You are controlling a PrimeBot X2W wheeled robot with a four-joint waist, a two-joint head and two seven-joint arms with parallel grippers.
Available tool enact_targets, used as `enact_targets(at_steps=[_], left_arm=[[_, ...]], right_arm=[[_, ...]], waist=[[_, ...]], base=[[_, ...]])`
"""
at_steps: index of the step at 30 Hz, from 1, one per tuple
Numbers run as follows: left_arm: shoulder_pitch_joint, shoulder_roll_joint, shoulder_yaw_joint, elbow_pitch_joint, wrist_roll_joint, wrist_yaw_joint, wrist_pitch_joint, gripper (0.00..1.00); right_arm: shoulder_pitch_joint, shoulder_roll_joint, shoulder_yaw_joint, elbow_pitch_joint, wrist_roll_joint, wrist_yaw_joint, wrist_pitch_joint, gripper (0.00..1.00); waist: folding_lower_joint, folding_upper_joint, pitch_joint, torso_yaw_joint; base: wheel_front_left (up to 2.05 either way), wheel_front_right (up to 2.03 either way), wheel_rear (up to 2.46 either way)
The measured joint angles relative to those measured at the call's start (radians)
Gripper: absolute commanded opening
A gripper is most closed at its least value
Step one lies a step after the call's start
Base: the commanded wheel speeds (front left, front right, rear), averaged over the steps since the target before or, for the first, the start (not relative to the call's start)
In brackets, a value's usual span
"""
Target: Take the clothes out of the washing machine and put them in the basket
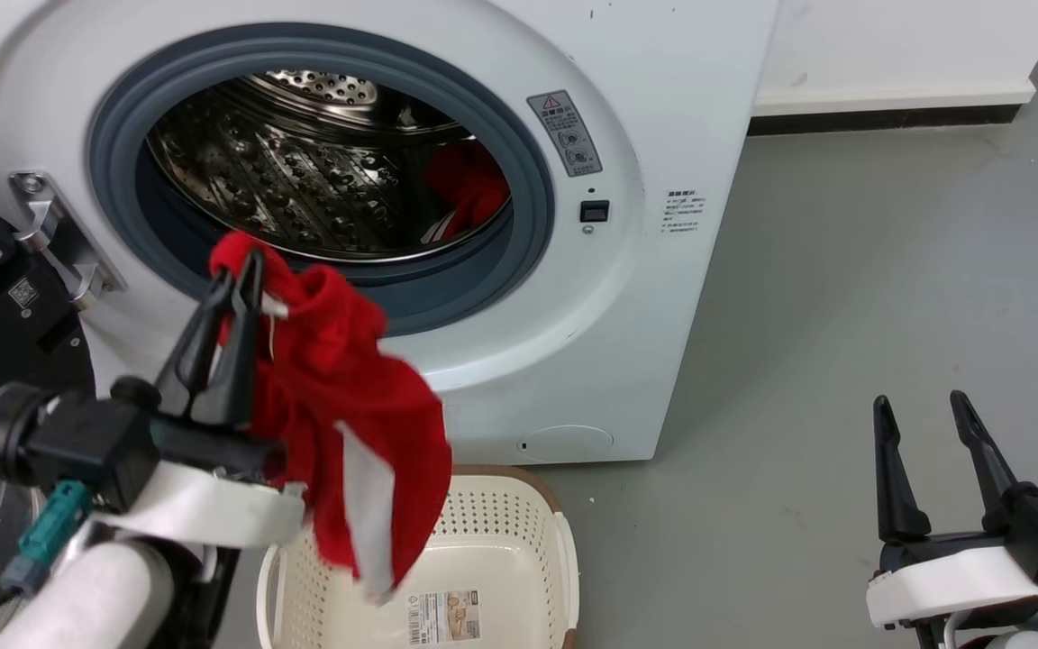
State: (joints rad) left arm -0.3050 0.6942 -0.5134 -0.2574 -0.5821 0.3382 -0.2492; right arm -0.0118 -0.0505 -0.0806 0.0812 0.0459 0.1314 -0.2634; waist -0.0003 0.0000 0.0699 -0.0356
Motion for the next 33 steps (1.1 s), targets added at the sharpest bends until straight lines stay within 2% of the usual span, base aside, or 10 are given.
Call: enact_targets(at_steps=[2, 5, 10, 15, 28, 29, 33], left_arm=[[0.027, 0.0, -0.012, -0.014, -0.004, 0.004, 0.009, 0.0], [0.053, -0.011, -0.052, 0.004, -0.016, -0.012, 0.027, 0.0], [0.079, -0.04, -0.104, 0.129, -0.026, -0.043, 0.034, 0.0], [0.072, -0.058, -0.166, 0.342, 0.001, -0.095, 0.036, 0.0], [-0.154, -0.219, -0.257, 0.893, 0.022, -0.271, 0.034, 0.0], [-0.207, -0.244, -0.27, 1.011, 0.032, -0.312, 0.027, 0.0], [-0.269, -0.272, -0.28, 1.156, 0.035, -0.347, 0.02, 0.0]], right_arm=[[0.0, 0.0, -0.002, -0.002, -0.003, 0.0, 0.0, 1.0], [-0.001, 0.0, -0.012, -0.005, -0.003, 0.0, 0.0, 1.0], [-0.006, 0.0, -0.006, -0.008, -0.003, 0.0, 0.0, 1.0], [-0.029, 0.0, 0.003, -0.015, 0.002, 0.0, 0.0, 1.0], [-0.115, 0.0, -0.002, -0.075, -0.019, 0.0, 0.0, 1.0], [-0.136, -0.001, -0.012, -0.083, -0.014, 0.0, 0.0, 1.0], [-0.156, -0.001, -0.02, -0.094, 0.003, 0.0, 0.0, 1.0]], waist=[[0.0, 0.0, 0.006, 0.005], [0.0003, 0.0, 0.02, 0.013], [0.0003, 0.0, 0.051, 0.014], [0.0003, 0.0, 0.106, 0.0], [0.0005, 0.0, 0.326, -0.065], [0.0005, 0.0, 0.38, -0.086], [0.0005, 0.0, 0.445, -0.117]], base=[[0.0, 0.0, 0.0], [0.0, 0.0, 0.0], [0.0, 0.0, 0.0], [0.0, 0.0, 0.0], [0.0, 0.0, 0.0], [0.0, 0.0, 0.0], [0.0, 0.0, 0.0]])
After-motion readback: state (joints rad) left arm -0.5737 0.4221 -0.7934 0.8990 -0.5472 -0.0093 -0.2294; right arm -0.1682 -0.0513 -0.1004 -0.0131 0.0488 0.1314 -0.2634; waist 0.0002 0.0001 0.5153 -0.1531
